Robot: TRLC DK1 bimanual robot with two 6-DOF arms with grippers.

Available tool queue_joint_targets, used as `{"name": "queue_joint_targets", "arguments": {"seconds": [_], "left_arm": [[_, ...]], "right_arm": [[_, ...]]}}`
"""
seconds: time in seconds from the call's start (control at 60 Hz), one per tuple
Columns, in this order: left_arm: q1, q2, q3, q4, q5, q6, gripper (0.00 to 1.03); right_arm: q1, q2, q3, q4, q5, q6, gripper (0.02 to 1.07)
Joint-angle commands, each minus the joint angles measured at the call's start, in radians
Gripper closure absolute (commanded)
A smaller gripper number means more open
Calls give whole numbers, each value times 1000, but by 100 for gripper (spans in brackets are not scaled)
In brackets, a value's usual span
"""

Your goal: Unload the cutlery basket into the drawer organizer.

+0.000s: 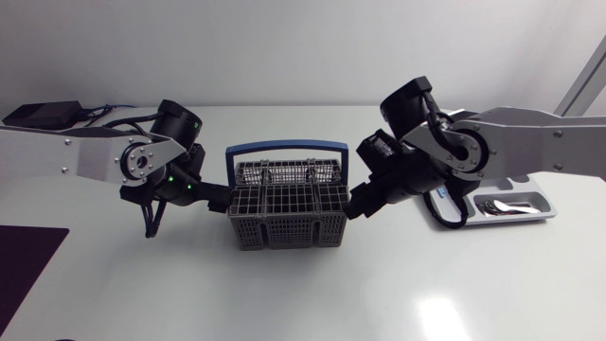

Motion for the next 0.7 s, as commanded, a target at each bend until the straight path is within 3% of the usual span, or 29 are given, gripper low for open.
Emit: {"name": "queue_joint_targets", "arguments": {"seconds": [0.0,0.283,0.483,0.583,0.683], "left_arm": [[-22,1,-18,15,62,4,4],[-4,-10,-29,15,62,7,4],[2,-32,-47,15,64,13,4],[8,-50,-57,15,62,18,4],[19,-71,-69,15,64,28,4]], "right_arm": [[62,-4,-23,46,-69,9,68],[85,-15,-32,45,-43,16,68],[75,-13,-38,45,45,17,67],[56,-22,-44,43,91,17,56],[33,-38,-55,37,114,14,32]]}}
